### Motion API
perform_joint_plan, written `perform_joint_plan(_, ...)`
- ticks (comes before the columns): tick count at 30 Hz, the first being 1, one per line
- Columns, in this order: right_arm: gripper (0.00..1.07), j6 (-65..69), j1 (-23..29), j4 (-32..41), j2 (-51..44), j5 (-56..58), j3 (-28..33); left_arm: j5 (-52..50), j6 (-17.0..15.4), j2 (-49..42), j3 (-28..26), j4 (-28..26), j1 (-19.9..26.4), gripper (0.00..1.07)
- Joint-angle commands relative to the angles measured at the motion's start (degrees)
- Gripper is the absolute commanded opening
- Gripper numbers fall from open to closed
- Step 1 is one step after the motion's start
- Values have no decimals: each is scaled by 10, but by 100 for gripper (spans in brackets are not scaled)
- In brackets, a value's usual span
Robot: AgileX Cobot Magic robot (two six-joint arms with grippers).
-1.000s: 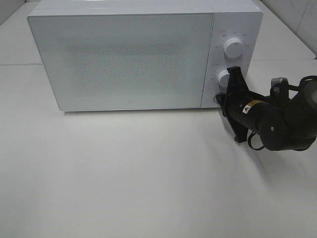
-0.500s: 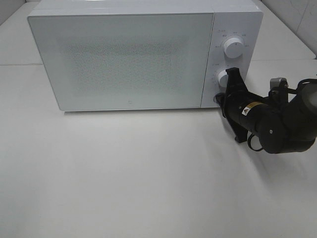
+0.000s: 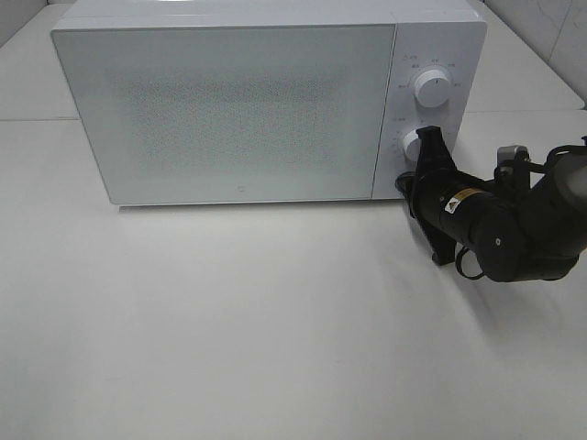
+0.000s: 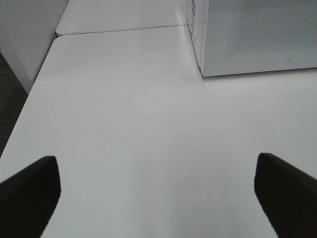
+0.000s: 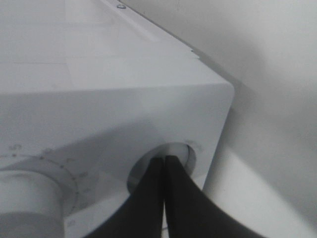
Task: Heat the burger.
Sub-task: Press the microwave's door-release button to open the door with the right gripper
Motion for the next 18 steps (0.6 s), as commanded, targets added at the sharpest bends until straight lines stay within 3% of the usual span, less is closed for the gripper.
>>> perform_joint_plan(1, 0, 1, -2, 19, -5, -57, -29, -4, -3, -11, 3, -5, 2, 100)
perform_joint_plan(18, 0, -14, -3, 50, -5, -60, -75, -4, -3, -11, 3, -5, 2, 100)
